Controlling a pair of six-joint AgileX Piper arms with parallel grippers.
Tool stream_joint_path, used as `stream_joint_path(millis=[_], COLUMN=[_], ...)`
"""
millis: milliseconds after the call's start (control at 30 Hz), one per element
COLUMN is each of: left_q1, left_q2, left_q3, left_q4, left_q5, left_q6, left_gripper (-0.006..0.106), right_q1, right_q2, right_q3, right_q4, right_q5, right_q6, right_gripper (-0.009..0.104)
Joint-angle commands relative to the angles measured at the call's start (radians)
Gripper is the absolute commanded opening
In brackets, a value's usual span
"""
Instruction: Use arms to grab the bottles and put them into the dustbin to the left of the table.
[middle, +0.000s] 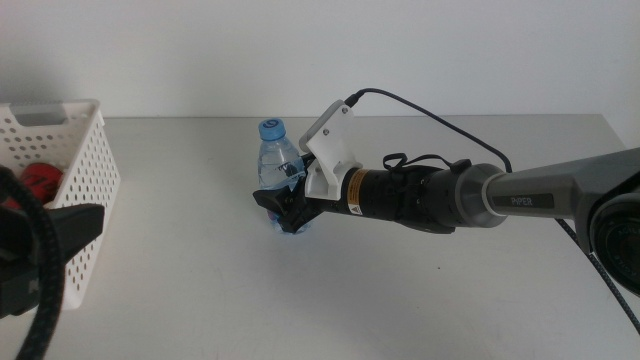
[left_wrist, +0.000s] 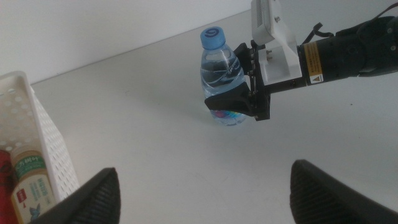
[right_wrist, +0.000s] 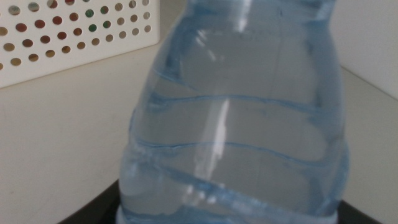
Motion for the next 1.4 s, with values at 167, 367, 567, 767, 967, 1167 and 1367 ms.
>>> stream_joint_path(millis=[167,367,567,767,967,1167,1367], left_q1=[-0.008,-0.008,-0.008,-0.008,-0.008,-0.008,-0.008], left_q2=[0.001,0.001,0.001,0.001,0.001,0.001,0.001], left_q3=[-0.025,-0.025,-0.025,-0.025,-0.025,-0.025,-0.025], left_q4=[0.004,0.004,0.004,0.004,0.004,0.003,0.004], left_q5=[-0.074,-0.075,-0.075,-0.074,-0.075,-0.075,-0.074], left_q6=[-0.014,-0.014,-0.014,-0.014,-0.014,-0.014,-0.014], left_gripper=[0.093,0.093,0.093,0.093,0.093,0.093,0.093], right_q1=[-0.002,-0.002,-0.002,-0.003,-0.003,-0.039,-0.064], right_q2=[-0.059,-0.058,-0.095,-0.190,-0.333,-0.497,-0.762], right_q3=[-0.035,-0.035,-0.035,-0.034,-0.034,-0.021,0.193], right_q4=[0.040,0.035,0.024,-0.103,-0.261,-0.340,-0.119], right_q5=[-0.097,-0.100,-0.098,-0.090,0.000,0.035,0.177], right_q6=[0.040,0.039,0.071,0.190,0.328,0.517,0.404], right_gripper=[0.013,0.065,0.070,0.067,0.066,0.066,0.066])
